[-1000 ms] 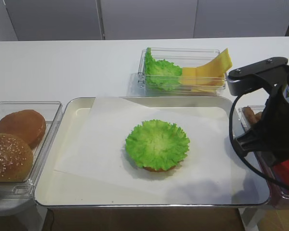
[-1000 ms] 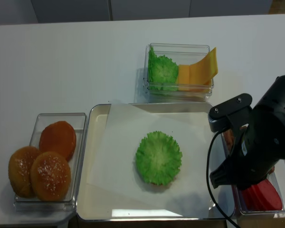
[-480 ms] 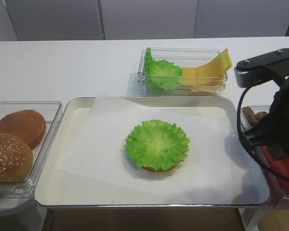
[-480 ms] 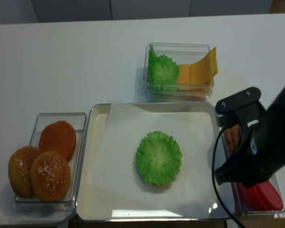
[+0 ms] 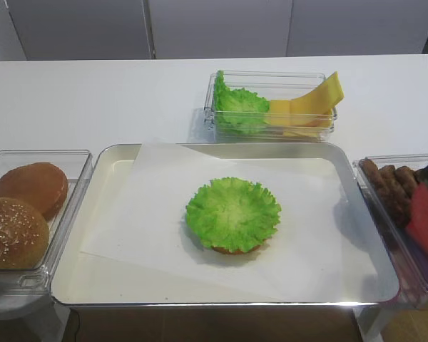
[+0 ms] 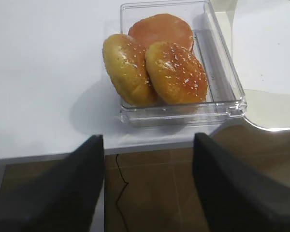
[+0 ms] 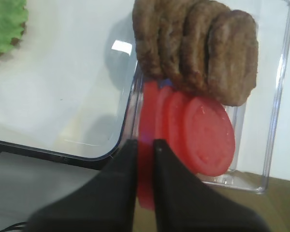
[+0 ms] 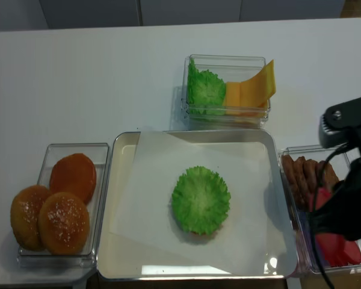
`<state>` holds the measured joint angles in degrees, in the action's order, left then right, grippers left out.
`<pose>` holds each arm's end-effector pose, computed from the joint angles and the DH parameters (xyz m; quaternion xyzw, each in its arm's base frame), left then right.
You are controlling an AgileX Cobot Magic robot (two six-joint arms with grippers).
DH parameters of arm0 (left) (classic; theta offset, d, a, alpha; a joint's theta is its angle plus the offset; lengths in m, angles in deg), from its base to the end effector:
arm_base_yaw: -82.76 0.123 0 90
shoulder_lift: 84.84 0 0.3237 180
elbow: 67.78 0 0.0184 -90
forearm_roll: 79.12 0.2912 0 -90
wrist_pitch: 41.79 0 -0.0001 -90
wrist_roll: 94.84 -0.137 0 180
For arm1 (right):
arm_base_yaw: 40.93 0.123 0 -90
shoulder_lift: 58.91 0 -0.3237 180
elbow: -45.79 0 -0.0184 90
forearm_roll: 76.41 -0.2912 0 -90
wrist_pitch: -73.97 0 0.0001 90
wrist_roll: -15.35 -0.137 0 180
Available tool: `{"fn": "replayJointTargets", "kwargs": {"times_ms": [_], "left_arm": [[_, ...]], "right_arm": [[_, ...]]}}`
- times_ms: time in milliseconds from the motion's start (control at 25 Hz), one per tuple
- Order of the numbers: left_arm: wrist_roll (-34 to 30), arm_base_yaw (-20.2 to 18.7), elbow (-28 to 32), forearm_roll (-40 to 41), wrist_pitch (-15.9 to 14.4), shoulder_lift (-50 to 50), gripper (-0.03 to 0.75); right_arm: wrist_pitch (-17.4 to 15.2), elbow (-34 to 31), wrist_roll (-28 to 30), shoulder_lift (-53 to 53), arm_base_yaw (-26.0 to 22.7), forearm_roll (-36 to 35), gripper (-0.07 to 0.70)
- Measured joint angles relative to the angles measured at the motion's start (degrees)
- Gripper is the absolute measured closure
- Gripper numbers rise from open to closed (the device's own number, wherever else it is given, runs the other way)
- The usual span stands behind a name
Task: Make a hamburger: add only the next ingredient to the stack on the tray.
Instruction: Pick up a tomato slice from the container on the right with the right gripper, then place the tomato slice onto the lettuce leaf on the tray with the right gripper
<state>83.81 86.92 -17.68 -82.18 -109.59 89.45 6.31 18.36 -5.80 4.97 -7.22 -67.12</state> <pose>0.0228 -0.0051 0.2583 -0.0188 0.8808 -0.0038 0.4730 0.1762 0.0929 0.2991 -0.1237 0.9723 0.0134 0.1980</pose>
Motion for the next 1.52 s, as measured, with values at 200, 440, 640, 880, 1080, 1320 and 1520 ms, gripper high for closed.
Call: {"fn": "replayJointTargets", "kwargs": {"times_ms": [200,440,640,880,1080,1320,1520], "left_arm": [[0.00,0.00,0.00,0.00,0.00,0.00,0.287],[0.00,0.00,0.00,0.00,0.00,0.00,0.287],[0.00,0.00,0.00,0.00,0.00,0.00,0.287],[0.00,0.00,0.00,0.00,0.00,0.00,0.287],[0.00,0.00,0.00,0.00,0.00,0.00,0.287],[0.00,0.00,0.00,0.00,0.00,0.00,0.287],[0.00,0.00,0.00,0.00,0.00,0.00,0.287]], "right_arm": [[-3.44,6.15,0.65,-2.43,0.00,0.42,0.554],[-4.34,14.45,2.83,-0.97,0.00,0.52,0.554],[-3.44,19.06,5.43,4.32,0.00,-1.12,0.554],[0.94,20.36,8.34,12.34,1.05,-3.13,0.554],[5.07,20.37,8.77,19.51,7.31,0.04,0.554],[9.25,20.37,8.77,27.79,11.57,1.27,0.554],[11.78,20.37,9.44,30.91,13.33,2.45,0.554]]}}
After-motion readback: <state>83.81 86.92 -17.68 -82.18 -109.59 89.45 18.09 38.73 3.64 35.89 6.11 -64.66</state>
